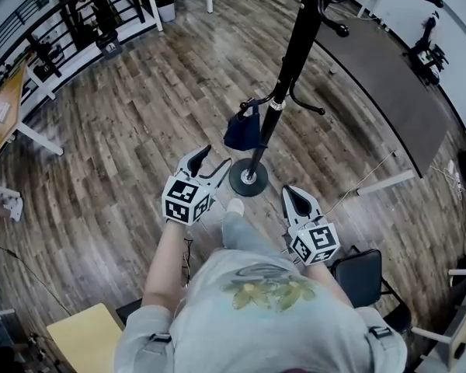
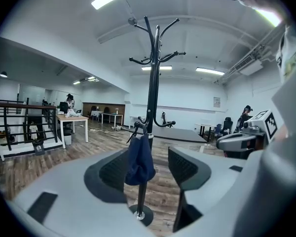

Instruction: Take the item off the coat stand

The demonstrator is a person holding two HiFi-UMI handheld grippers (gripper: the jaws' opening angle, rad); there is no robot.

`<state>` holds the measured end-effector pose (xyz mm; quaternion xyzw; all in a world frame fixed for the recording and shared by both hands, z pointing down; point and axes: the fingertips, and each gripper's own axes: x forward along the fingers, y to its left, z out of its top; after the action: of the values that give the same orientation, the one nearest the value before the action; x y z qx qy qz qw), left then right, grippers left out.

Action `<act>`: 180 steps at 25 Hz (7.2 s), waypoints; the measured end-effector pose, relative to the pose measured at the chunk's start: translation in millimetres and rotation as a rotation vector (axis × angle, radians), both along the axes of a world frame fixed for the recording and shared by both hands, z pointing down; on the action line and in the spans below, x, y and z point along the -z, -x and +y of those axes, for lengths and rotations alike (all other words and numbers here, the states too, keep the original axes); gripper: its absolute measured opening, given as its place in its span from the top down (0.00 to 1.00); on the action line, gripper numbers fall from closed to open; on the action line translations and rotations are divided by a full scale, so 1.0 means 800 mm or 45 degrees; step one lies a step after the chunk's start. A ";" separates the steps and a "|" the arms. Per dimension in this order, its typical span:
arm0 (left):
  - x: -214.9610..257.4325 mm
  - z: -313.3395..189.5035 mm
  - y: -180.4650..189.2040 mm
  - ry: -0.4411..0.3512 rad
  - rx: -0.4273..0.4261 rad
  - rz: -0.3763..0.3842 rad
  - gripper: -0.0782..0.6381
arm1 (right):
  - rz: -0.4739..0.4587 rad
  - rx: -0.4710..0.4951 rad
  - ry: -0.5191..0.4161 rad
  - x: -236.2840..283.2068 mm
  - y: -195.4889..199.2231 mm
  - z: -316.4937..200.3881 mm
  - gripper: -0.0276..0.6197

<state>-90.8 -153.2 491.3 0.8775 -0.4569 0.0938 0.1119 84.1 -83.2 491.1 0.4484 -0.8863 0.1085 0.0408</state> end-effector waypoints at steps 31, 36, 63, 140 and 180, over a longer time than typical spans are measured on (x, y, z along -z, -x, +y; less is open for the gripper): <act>-0.079 -0.141 -0.046 0.115 -0.231 -0.222 0.51 | -0.011 -0.048 0.031 -0.011 0.020 -0.115 0.95; -0.095 -0.142 -0.053 0.145 -0.260 -0.225 0.51 | -0.008 -0.045 0.041 -0.016 0.025 -0.122 0.95; -0.064 -0.137 -0.046 0.059 -0.194 -0.182 0.85 | -0.052 -0.065 0.120 -0.035 0.029 -0.141 0.95; -0.037 -0.076 0.003 0.075 0.013 -0.059 0.85 | -0.048 -0.007 0.179 -0.060 0.019 -0.100 0.95; -0.072 -0.025 0.023 0.175 0.118 -0.035 0.85 | 0.024 0.121 0.190 -0.062 0.049 -0.075 0.95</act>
<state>-108.8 -173.4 549.3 0.8443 -0.4910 0.1317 0.1697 45.2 -143.3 540.6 0.4024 -0.8957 0.1678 0.0874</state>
